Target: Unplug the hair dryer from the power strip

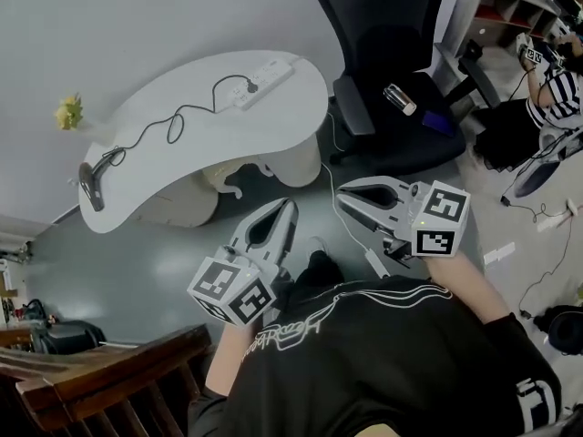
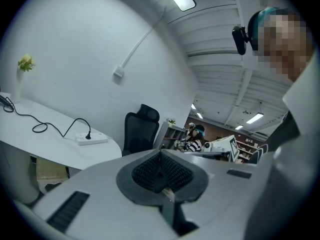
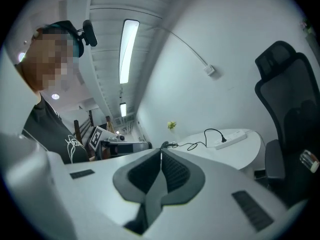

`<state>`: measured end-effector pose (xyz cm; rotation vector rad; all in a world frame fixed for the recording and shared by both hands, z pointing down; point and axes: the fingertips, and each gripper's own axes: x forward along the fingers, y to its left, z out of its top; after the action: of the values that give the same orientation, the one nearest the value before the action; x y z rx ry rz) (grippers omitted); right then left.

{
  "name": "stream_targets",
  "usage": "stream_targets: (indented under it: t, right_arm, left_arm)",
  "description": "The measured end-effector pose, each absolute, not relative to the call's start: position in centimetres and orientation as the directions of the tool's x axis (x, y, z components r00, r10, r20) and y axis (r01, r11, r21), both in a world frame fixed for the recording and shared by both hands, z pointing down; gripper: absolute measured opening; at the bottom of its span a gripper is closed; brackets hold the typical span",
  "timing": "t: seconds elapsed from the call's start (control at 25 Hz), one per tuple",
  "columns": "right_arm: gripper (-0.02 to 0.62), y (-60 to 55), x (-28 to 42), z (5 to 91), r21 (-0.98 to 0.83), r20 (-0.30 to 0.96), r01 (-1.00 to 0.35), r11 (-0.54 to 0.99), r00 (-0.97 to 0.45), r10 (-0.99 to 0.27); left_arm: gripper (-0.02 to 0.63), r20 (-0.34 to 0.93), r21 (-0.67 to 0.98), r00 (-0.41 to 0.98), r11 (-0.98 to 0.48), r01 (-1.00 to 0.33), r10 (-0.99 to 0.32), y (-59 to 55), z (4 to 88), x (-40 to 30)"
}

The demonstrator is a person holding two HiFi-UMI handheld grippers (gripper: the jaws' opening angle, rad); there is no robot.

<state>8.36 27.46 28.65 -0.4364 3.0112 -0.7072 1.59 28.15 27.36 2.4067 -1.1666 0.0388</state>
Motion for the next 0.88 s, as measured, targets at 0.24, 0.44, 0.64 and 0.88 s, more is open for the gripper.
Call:
stream_targets:
  t: [0.24,0.44,0.64,0.88]
  right_arm:
    - [-0.002,18.9,3.4,30.8,-0.494,0.076,-0.287,0.821,-0.954,-0.289]
    - [-0.002,12.7,0.5,32.1,-0.516,0.110,-0.319,0.795,-0.945,-0.308]
    - [-0.002,8.6,-1.8,32.2,-0.522,0.118,-0.341,0.782,-0.937,-0.329]
    - [0.000,5.0,-1.4,33.4,-0.464,0.205,-0.377,0.802,-0.926,-0.317]
  left_arm:
    - [0.005,0.269,0.419,0.657,-0.529,-0.738,-0.705,19.0,29.7,-3.1]
    - [0.005,0.300,0.379,0.654,-0.542,-0.750,-0.695,11.8,30.1,-7.2]
    - [0.005,0.309,0.397,0.656,-0.533,-0.747,-0.688,7.3,30.7,-10.0]
    - [0.005,0.322,0.395,0.632,-0.507,-0.766,-0.705,3.8,31.3,-11.2]
